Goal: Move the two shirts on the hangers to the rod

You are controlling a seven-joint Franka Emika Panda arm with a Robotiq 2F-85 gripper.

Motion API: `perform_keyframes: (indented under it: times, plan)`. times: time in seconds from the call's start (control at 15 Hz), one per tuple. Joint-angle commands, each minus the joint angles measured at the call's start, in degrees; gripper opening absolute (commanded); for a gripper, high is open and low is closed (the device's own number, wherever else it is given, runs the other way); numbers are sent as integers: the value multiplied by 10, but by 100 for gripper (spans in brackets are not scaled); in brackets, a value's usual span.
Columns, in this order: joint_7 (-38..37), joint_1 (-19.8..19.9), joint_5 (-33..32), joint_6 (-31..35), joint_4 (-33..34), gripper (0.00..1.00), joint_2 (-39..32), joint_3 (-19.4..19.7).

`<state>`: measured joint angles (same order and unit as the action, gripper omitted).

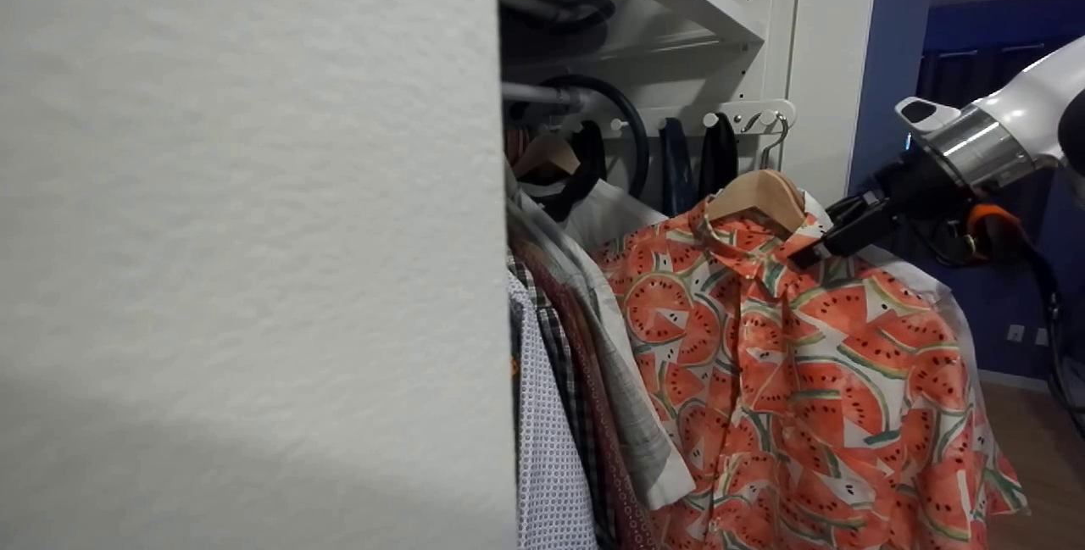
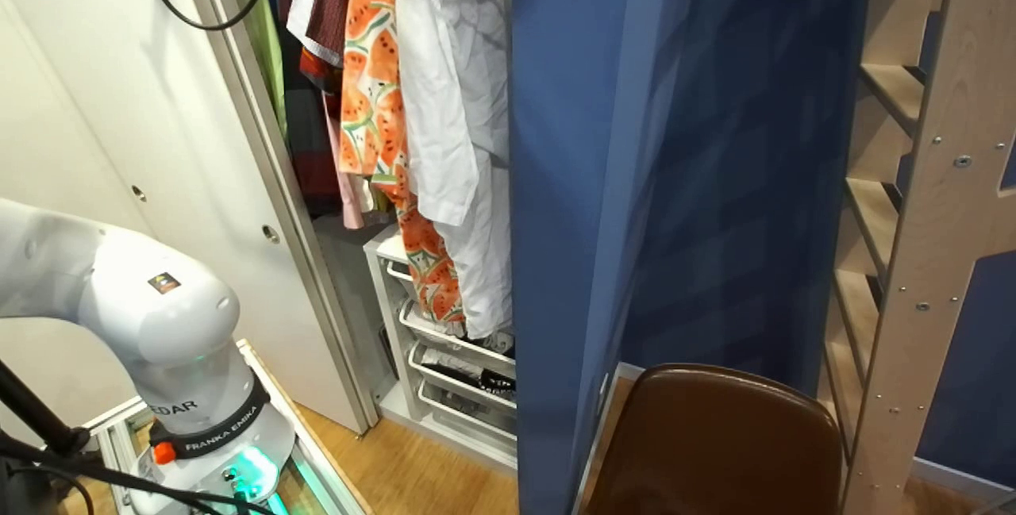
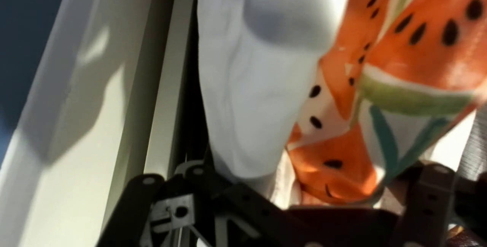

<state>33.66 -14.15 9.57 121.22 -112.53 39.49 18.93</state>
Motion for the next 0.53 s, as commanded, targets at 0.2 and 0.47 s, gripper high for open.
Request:
perform_keyframes:
  times: [0.2, 0.47]
  plan:
    - [-5, 30, 10, 58, -11, 45, 1, -21]
    - [-1, 31, 13, 57, -21, 18, 14, -24]
